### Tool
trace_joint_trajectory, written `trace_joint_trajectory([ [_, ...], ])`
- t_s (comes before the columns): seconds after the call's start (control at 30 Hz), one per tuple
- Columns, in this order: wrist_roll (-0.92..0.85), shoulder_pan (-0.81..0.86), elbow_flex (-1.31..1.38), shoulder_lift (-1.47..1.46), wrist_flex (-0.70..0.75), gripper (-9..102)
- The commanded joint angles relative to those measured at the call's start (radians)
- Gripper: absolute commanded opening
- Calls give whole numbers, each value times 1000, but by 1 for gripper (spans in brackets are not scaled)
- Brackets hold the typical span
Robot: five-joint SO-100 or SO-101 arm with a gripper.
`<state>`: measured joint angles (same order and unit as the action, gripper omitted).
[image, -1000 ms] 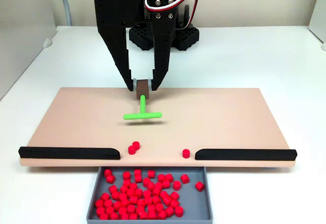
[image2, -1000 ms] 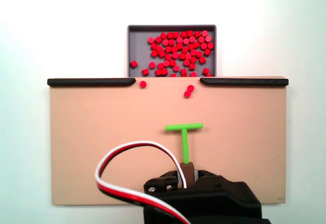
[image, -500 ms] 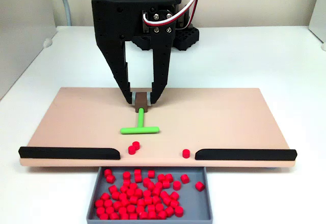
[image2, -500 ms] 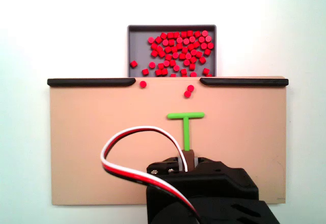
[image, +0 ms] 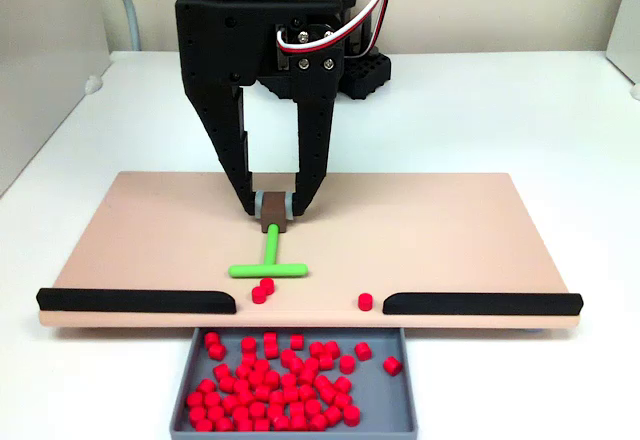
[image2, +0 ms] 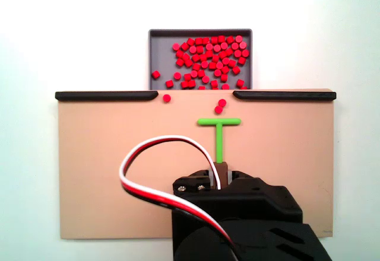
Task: Push granules from bottom to the grey container
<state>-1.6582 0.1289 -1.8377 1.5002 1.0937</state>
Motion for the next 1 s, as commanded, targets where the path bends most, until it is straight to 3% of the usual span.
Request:
trace_joint_trajectory([
  [0.0, 17, -8, 6, -20, -6, 0],
  [0.97, 20, -35, 51, -57, -6, 0],
])
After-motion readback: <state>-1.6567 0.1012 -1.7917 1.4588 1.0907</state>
